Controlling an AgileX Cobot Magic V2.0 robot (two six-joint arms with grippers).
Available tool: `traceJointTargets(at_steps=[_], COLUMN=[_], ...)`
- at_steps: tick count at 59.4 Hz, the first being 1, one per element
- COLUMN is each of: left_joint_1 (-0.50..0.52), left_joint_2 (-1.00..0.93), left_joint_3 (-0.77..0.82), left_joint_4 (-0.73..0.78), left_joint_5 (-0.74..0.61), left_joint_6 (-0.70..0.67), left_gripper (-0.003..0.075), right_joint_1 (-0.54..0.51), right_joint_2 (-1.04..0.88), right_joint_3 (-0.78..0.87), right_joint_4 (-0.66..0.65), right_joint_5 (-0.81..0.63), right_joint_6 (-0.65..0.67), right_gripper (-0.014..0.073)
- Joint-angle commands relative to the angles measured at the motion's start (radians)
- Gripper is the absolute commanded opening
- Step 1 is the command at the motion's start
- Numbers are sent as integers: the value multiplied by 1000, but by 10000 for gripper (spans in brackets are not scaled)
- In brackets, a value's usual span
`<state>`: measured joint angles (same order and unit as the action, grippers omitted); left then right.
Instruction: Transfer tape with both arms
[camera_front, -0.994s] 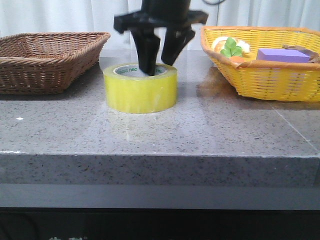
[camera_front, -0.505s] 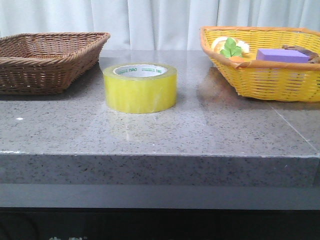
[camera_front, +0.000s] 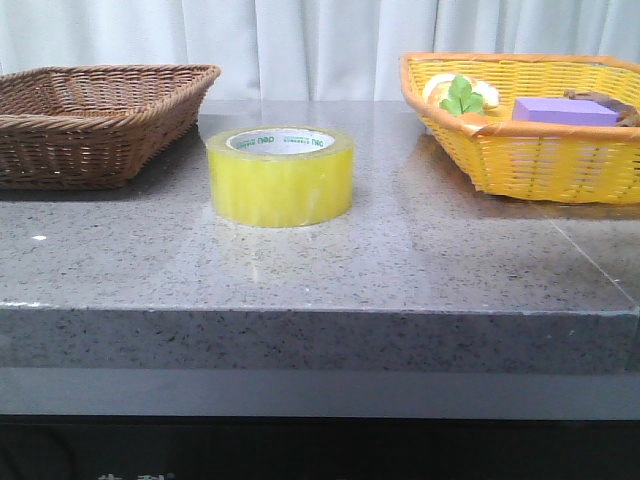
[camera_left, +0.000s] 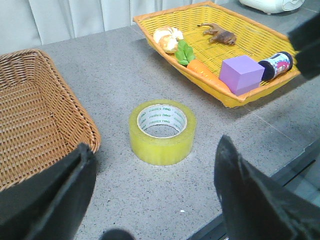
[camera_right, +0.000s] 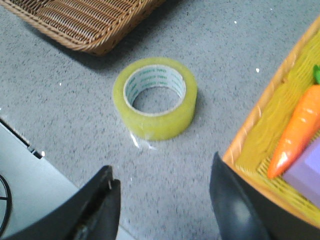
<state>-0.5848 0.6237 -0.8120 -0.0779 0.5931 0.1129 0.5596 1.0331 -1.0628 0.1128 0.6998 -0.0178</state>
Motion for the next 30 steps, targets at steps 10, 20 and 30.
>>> traceJointTargets(at_steps=[10, 20, 30], left_joint_1=[-5, -5, -5], left_joint_2=[8, 28, 131], left_joint_3=[-34, -38, -125], left_joint_4=[-12, 12, 45], left_joint_5=[-78, -108, -63], left_joint_6=[1, 1, 1], left_gripper=[491, 491, 491], right_joint_1=[-3, -3, -3], right_joint_2=[-215, -335, -362], right_joint_3=[162, 231, 232], right_joint_4=[4, 4, 6], right_joint_5=[-98, -115, -101], right_joint_6=[-3, -3, -3], right_gripper=[428, 428, 428])
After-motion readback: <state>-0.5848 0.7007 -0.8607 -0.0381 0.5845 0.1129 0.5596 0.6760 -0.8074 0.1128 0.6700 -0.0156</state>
